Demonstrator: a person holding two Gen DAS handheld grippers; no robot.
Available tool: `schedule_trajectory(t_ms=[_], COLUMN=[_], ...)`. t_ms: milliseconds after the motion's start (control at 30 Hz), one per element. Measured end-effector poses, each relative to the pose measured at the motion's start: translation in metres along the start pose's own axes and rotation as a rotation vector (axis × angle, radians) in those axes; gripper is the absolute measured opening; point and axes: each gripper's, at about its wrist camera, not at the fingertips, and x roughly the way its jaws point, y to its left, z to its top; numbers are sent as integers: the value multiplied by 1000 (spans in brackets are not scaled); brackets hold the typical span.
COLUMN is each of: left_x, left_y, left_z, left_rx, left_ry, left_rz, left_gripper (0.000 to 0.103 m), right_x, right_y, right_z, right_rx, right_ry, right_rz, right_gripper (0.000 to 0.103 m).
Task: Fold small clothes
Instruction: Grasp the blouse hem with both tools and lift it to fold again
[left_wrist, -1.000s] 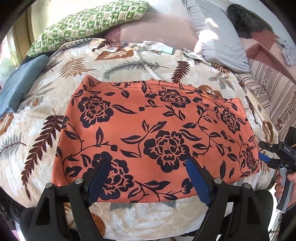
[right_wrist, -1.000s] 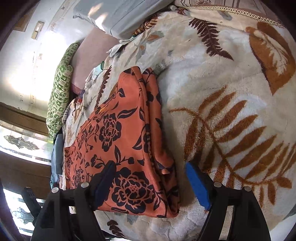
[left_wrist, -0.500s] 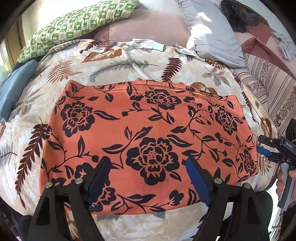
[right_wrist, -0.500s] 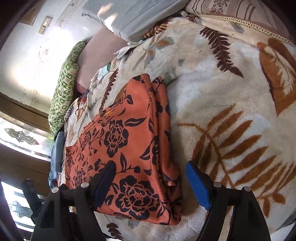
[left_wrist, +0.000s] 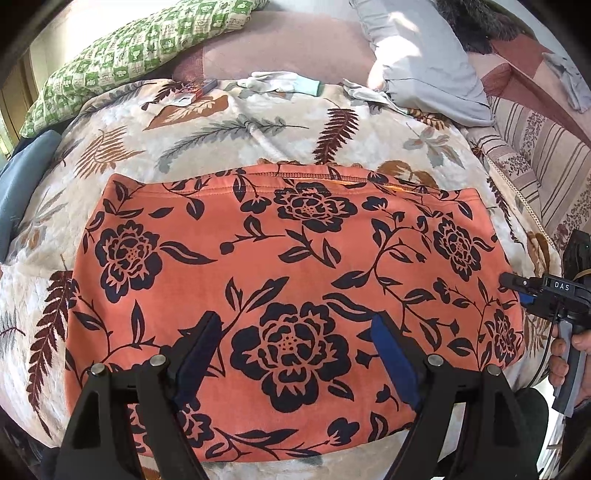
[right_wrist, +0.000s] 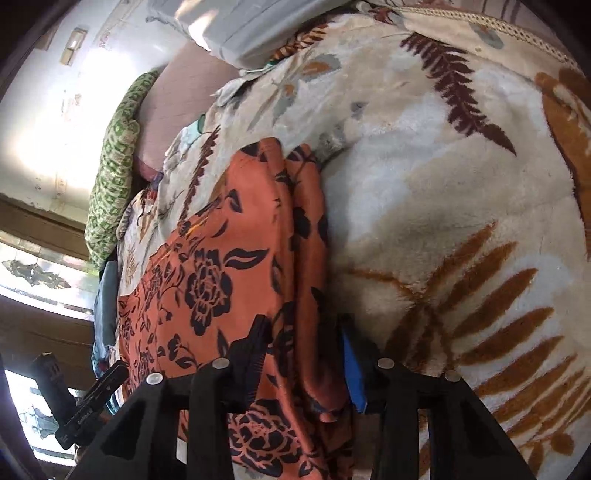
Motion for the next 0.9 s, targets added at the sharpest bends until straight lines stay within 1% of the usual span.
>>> schedule_trajectory(t_ms=[67,100,133,200,267,300,333,367,400,433,467,500,533,567,600,633,667,700,767,800,833,900], left_x=[1,3,8,27,54,55,50,44,36,25,16,12,15,28,46,53,52,51,47,42,36,14], left_y=[0,-1,-3,-7,-12,-15,-17,-17,-17,-16,-16,-16,-16,-15,-13,-10,-10,-12,-10,-6,2,25], left_z=[3,4,5,5,0,-1,-1,1,2,2,1,0,-3,-7,-12,-16,-18,-17,-14,-12,-13,-15], left_rx=[2,4,10,35,86,108,112,103,87,75,81,93,107,125,142,142,151,156,137,129,112,47], left_ry=[-14,-15,-9,32,111,88,76,79,69,37,-1,-26,-24,21,89,62,26,30,50,54,42,-12], left_rz=[-5,-4,4,47,110,131,138,117,75,42,38,62,93,119,139,133,139,142,111,89,64,20], left_gripper=[83,83,83,83,84,88,87,87,87,87,87,87,87,87,90,95,96,96,94,91,88,88], right_x=[1,2,4,9,13,13,11,9,6,5,6,8,11,15,19,20,20,18,9,1,-7,-24], right_y=[-1,1,3,4,1,0,2,9,15,19,19,15,11,6,2,-1,2,10,36,54,71,112], right_z=[1,1,0,1,3,5,4,4,3,2,3,5,6,6,6,7,7,7,4,2,1,-1], right_rx=[8,-1,-12,-30,-8,7,7,-18,-45,-58,-57,-45,-25,2,30,49,37,4,-52,-88,-117,-172], right_ry=[7,15,23,38,44,51,53,49,49,53,54,55,58,74,82,76,73,68,56,42,26,-1], right_rz=[40,68,84,72,59,63,71,54,41,38,28,7,-3,26,57,68,57,24,-7,-8,-5,22], right_gripper=[47,53,53,53,33,23,19,19,19,19,19,20,24,26,27,27,26,17,15,15,14,14])
